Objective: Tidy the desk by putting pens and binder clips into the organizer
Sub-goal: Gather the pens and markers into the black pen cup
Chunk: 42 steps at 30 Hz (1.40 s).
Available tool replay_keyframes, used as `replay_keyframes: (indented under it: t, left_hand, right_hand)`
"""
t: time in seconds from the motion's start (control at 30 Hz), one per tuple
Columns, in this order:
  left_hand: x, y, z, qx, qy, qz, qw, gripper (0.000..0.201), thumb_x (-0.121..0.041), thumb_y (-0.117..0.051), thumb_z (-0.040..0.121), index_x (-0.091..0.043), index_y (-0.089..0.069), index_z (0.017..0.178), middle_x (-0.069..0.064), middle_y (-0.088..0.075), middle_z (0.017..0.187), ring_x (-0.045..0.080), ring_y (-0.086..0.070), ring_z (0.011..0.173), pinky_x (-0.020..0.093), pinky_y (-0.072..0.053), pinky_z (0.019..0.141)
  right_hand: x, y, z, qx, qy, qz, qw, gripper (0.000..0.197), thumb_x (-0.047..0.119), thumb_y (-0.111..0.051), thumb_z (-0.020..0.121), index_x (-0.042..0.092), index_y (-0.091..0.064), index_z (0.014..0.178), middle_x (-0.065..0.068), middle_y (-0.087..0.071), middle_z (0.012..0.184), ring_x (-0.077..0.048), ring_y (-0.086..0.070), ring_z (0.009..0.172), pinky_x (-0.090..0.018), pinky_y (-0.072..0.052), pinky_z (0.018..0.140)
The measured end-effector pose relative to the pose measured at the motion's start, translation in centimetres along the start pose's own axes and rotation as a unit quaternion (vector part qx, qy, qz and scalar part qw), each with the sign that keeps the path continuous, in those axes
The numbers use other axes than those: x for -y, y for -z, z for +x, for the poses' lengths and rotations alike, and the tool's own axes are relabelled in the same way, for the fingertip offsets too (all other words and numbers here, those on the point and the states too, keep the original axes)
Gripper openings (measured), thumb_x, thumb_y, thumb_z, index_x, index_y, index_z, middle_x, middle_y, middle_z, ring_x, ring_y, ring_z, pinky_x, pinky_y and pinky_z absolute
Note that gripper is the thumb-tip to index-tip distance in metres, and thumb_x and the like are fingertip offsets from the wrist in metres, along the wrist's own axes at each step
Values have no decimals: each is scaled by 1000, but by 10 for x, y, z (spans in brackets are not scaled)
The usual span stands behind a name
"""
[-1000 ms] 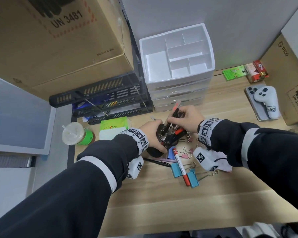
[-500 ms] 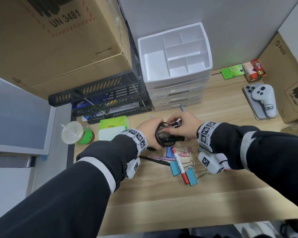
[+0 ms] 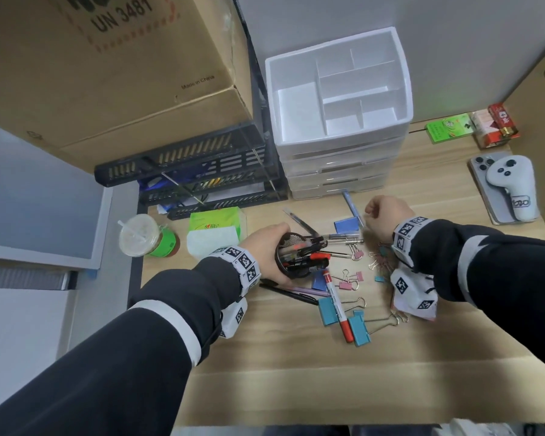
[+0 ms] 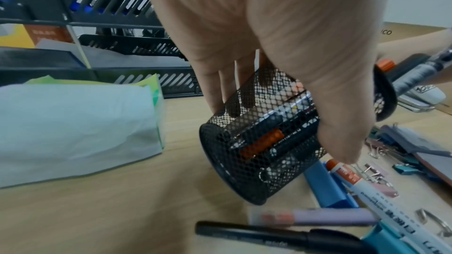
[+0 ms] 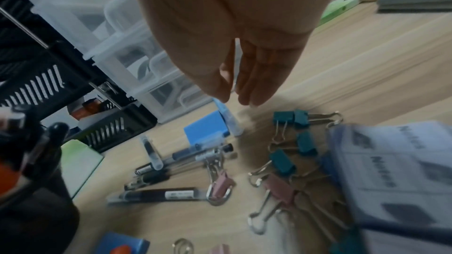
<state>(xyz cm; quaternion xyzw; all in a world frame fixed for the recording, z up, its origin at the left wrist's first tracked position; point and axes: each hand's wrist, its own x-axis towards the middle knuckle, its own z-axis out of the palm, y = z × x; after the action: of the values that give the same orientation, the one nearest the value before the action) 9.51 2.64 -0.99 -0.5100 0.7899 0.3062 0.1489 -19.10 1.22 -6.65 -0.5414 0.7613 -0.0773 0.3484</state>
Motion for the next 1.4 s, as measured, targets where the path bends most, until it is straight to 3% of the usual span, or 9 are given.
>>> replay_keyframes:
  t: [0.3, 0.47, 0.63, 0.8, 0.97, 1.1, 1.2, 1.3, 1.4]
  left_hand:
    - [13, -7, -6, -5, 12, -21, 1000, 84, -48, -95, 46, -16, -47, 107, -1, -59, 102, 19, -57, 88, 32, -50, 76]
    - [21, -10, -5, 4, 28, -38, 999, 84, -53, -93, 42, -21, -45, 103, -4, -58, 97, 17, -58, 84, 32, -51, 74]
    - [24, -8, -1, 2, 35, -46, 998, 86, -51, -93, 41, -23, -44, 105, -4, -59, 97, 18, -59, 85, 34, -54, 75]
    - [25, -7, -1, 4, 33, -47, 998, 87, -50, -93, 41, -22, -45, 107, -3, -60, 97, 19, -60, 86, 37, -55, 77]
    - [26, 1, -2, 7, 27, -39, 999, 89, -50, -93, 41, -24, -43, 110, -6, -59, 99, 17, -59, 87, 33, -54, 77]
    - [25, 7, -2, 5, 19, -37, 999, 88, -50, -94, 43, -23, -43, 110, -5, -59, 101, 17, -60, 88, 33, -54, 78]
    - [25, 7, -3, 1, 19, -38, 999, 86, -49, -94, 44, -23, -43, 108, -4, -60, 99, 18, -60, 87, 34, -54, 77]
    - [28, 3, -7, -2, 23, -46, 999, 86, -50, -93, 42, -22, -44, 107, -5, -61, 97, 18, -61, 85, 35, -56, 77]
    - [32, -1, -13, 0, 24, -52, 998, 87, -50, -93, 42, -22, -45, 108, -5, -62, 96, 17, -62, 85, 37, -57, 78]
  right_hand:
    - [25, -17, 21, 8, -29, -73, 997, 9, 11, -62, 83, 10, -68, 90, -14, -67, 90, -30, -62, 75, -30, -49, 65]
    - [28, -18, 27, 23, -58, -61, 996, 14, 15, -63, 82, 5, -66, 91, -15, -65, 86, -28, -59, 70, -29, -45, 61]
    - [26, -20, 24, 47, -71, -80, 993, 21, 10, -71, 76, 6, -60, 93, -11, -62, 85, -28, -60, 73, -32, -51, 64]
    - [22, -16, 20, 62, -82, -122, 987, 21, 11, -75, 72, 7, -59, 84, -9, -60, 73, -21, -56, 59, -25, -39, 49]
    - [21, -4, 15, 93, -96, -141, 981, 15, 14, -60, 81, 9, -60, 96, -8, -64, 79, -24, -58, 62, -27, -44, 57]
    - [29, -4, 9, 114, 3, -175, 978, 14, 15, -48, 88, 12, -59, 96, -12, -65, 97, -30, -60, 82, -33, -51, 75]
    - [38, -17, -2, 119, 118, -198, 966, 9, 25, -52, 87, 18, -56, 91, -5, -60, 92, -23, -58, 77, -31, -46, 65]
    - [39, -37, -14, 128, 186, -227, 947, 35, 40, -69, 69, 27, -47, 92, 5, -48, 92, -17, -55, 75, -30, -46, 64]
    - [39, -52, -20, 120, 207, -267, 934, 48, 37, -72, 67, 26, -44, 104, 5, -48, 97, -19, -57, 80, -33, -51, 68]
